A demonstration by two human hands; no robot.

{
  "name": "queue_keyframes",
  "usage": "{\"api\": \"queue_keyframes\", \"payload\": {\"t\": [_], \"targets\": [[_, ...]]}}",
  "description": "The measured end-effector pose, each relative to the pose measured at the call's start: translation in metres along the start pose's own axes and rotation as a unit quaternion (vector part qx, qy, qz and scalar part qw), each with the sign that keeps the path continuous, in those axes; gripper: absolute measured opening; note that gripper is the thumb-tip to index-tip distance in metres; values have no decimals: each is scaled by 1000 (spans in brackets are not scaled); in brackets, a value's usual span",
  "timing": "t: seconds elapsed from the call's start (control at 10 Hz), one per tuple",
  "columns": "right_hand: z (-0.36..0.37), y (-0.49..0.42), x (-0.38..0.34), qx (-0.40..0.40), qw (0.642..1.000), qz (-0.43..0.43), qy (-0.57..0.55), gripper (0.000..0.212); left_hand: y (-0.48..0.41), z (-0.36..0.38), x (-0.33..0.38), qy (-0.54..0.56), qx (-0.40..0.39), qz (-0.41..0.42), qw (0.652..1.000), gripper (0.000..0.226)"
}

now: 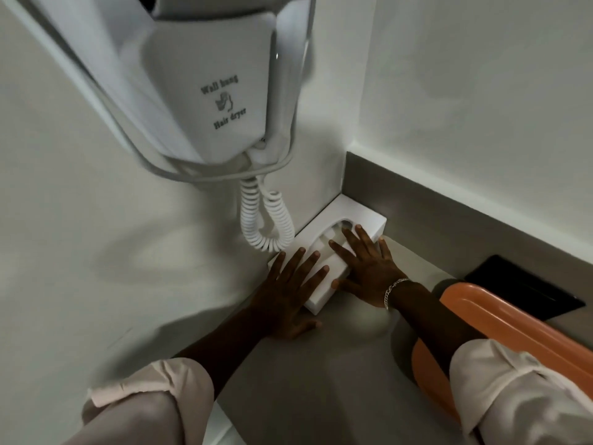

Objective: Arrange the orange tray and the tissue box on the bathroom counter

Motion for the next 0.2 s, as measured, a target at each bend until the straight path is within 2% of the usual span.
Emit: {"api": "queue_keyframes", "payload": {"t": [0.1, 0.2], "targets": [[-6, 0, -1, -34, 999, 28, 22, 90, -3, -5, -4, -14, -35, -6, 999, 101], [-15, 23, -1, -16, 995, 83, -57, 90, 0, -21, 3, 75, -49, -33, 995, 99]]}}
Point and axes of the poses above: each hand's wrist, its own y-axis away from the middle knuckle, its own z-axis out of the palm, x = y × z, the point moved 6 cm from there along -y, towards the middle knuckle, and after that the axes turned 8 degrees about -x, right-handed, at the moved point
